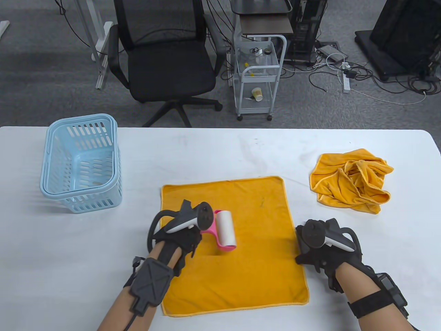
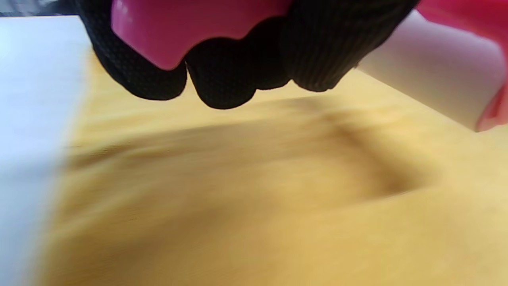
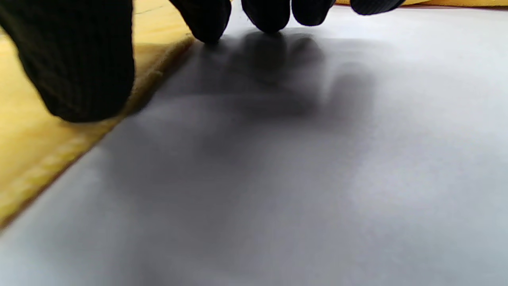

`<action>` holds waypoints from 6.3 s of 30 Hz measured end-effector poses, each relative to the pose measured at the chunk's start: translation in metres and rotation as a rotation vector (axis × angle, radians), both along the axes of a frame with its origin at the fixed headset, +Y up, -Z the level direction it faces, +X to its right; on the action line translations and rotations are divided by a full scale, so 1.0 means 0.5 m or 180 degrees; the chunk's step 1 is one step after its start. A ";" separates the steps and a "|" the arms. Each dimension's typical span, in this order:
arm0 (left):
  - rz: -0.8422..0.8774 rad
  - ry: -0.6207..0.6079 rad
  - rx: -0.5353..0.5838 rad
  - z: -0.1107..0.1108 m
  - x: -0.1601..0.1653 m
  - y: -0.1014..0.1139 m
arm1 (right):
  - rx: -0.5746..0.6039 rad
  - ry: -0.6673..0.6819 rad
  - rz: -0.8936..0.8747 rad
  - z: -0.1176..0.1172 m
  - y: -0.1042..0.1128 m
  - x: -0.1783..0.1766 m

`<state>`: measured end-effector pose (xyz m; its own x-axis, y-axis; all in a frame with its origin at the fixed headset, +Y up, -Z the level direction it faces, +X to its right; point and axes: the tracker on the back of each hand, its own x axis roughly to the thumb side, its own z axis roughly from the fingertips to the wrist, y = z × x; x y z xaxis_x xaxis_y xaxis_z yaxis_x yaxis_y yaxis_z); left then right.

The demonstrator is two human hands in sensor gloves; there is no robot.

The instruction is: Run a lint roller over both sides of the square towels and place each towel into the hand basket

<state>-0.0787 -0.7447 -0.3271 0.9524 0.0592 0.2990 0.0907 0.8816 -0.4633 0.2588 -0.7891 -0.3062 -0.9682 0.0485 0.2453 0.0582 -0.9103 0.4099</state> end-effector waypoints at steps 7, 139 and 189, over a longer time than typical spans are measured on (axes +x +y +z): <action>-0.0465 -0.0040 0.0225 -0.019 0.025 -0.046 | -0.0002 -0.0018 -0.0013 0.001 -0.001 0.001; 0.0143 0.0448 0.0442 0.071 -0.061 0.043 | 0.0174 -0.0034 -0.0412 0.004 0.023 0.020; 0.1642 0.2472 0.1479 -0.093 -0.601 0.298 | 0.0306 0.0018 -0.0238 0.006 0.026 0.015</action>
<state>-0.3794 -0.5956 -0.3734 0.7841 0.5498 -0.2878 -0.5259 0.8349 0.1620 0.2661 -0.7762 -0.3034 -0.9614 0.0966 0.2578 -0.0092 -0.9472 0.3205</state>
